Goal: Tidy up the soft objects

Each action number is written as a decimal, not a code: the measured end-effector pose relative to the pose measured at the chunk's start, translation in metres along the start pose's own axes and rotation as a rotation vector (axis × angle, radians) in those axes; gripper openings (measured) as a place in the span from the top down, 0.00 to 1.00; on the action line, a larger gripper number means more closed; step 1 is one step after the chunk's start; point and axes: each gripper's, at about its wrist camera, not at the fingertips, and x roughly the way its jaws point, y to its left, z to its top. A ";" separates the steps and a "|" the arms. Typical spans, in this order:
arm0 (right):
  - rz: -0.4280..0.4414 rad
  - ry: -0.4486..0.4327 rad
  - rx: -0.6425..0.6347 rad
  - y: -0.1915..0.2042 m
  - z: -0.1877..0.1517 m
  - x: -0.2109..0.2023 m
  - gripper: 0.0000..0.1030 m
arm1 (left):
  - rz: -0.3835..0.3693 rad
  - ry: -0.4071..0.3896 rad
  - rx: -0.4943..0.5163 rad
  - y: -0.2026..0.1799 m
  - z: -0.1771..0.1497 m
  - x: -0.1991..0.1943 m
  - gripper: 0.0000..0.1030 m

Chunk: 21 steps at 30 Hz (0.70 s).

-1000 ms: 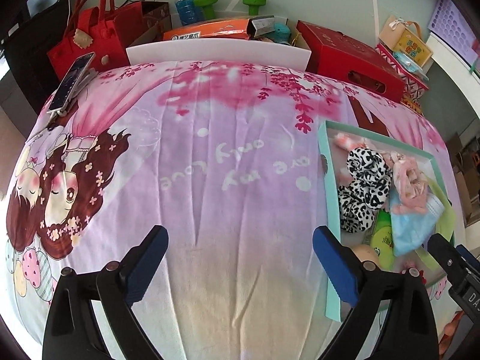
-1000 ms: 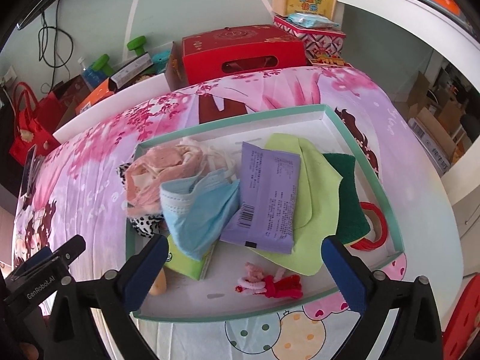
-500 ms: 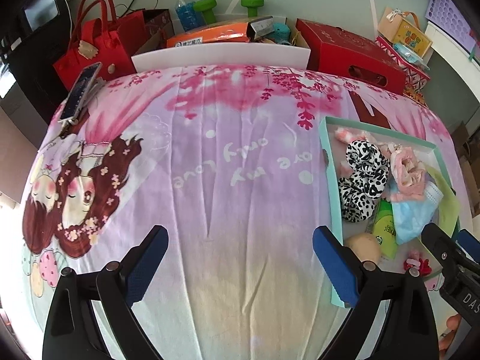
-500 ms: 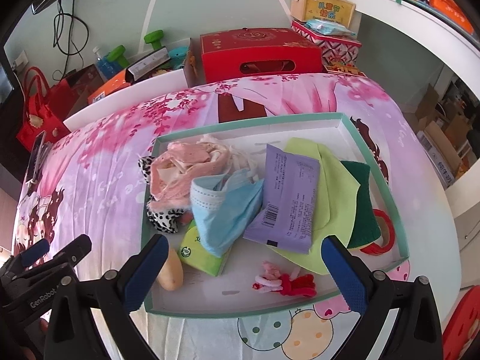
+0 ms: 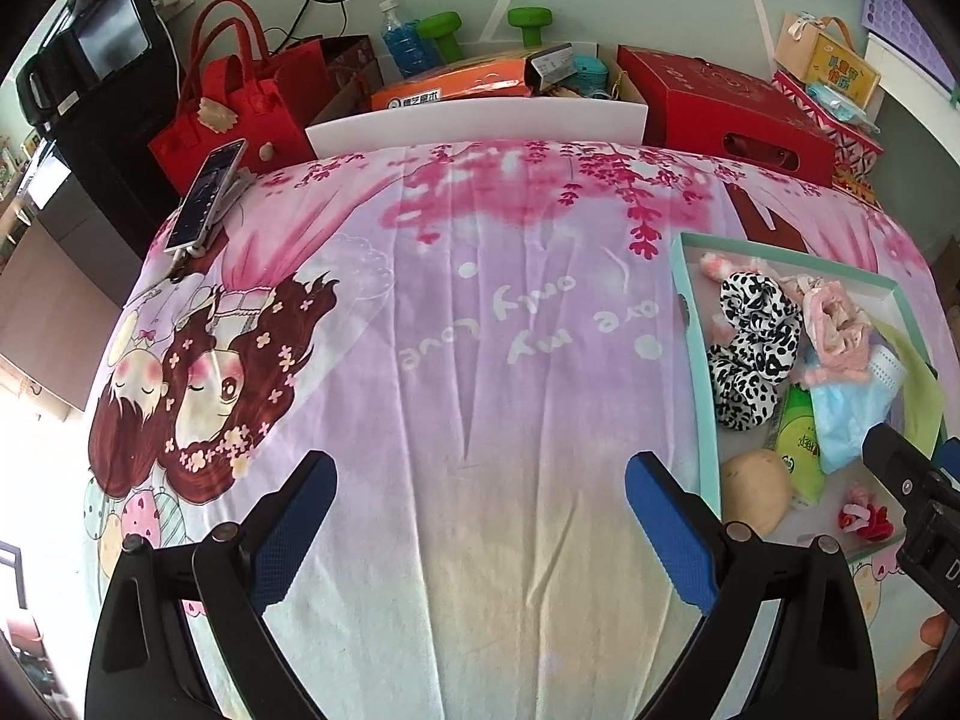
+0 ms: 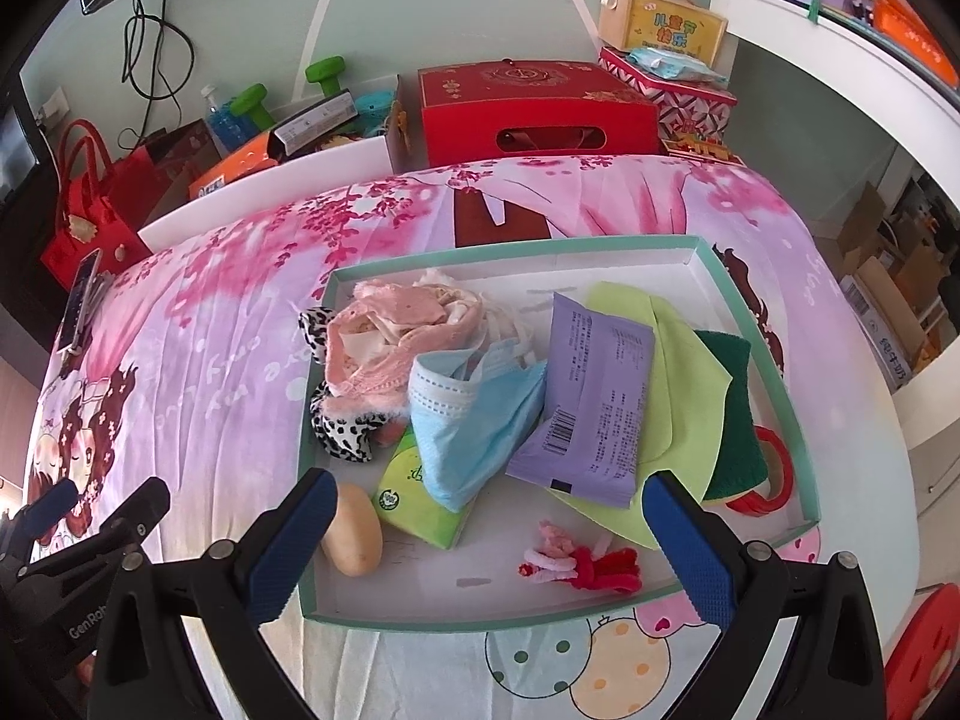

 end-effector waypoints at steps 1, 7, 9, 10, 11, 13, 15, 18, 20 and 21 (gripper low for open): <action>0.000 0.000 -0.001 0.000 0.000 0.000 0.00 | 0.001 -0.001 -0.001 0.001 0.000 -0.001 0.06; -0.004 0.000 -0.006 0.001 0.000 -0.001 0.00 | 0.005 0.010 -0.013 0.004 -0.003 -0.001 0.06; -0.004 0.001 -0.010 0.002 0.000 -0.001 0.00 | 0.004 0.016 -0.016 0.004 -0.003 0.000 0.06; -0.003 0.003 -0.014 0.002 0.000 -0.001 0.00 | 0.001 0.018 -0.019 0.004 -0.003 0.001 0.06; -0.002 0.006 -0.016 0.003 0.000 0.000 0.00 | -0.004 0.018 -0.020 0.004 -0.003 0.001 0.06; -0.004 0.009 -0.022 0.004 0.000 0.001 0.00 | -0.008 0.019 -0.019 0.004 -0.003 0.001 0.06; -0.006 0.012 -0.024 0.004 0.000 0.002 0.00 | -0.008 0.019 -0.018 0.003 -0.003 0.001 0.06; -0.010 0.017 -0.022 0.004 -0.001 0.003 0.00 | -0.018 0.025 -0.024 0.004 -0.002 0.002 0.06; -0.013 0.019 -0.022 0.004 -0.001 0.004 0.00 | -0.018 0.025 -0.026 0.005 -0.002 0.002 0.06; -0.013 0.019 -0.023 0.004 -0.001 0.004 0.00 | -0.015 0.025 -0.026 0.005 -0.002 0.003 0.06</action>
